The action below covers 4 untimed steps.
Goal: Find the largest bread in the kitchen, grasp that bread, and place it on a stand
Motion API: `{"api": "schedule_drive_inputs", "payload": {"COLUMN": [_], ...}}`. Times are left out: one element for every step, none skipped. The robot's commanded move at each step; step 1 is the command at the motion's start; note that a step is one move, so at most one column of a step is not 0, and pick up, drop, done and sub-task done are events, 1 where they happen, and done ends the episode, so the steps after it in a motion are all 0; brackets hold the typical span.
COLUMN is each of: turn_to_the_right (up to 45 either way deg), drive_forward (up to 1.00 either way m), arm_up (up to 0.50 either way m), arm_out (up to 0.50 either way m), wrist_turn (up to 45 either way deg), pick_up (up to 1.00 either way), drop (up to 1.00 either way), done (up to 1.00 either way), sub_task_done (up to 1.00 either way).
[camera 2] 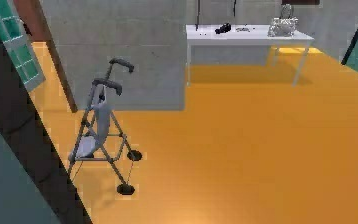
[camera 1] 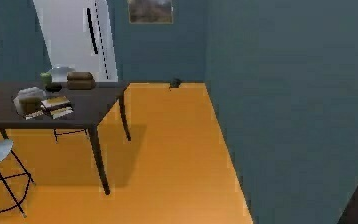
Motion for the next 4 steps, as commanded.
{"api": "schedule_drive_inputs", "payload": {"turn_to_the_right": [0.0,-6.0,0.0,-45.0], "drive_forward": [1.0,0.0,0.6,0.0], "arm_up": [0.0,0.0,0.0,0.0], "arm_out": [0.0,0.0,0.0,0.0], "wrist_turn": [0.0,0.0,0.0,0.0], "pick_up": [0.0,0.0,0.0,0.0], "drop": [0.0,0.0,0.0,0.0], "done": [0.0,0.0,0.0,0.0], "sub_task_done": [0.0,0.0,0.0,0.0]}}
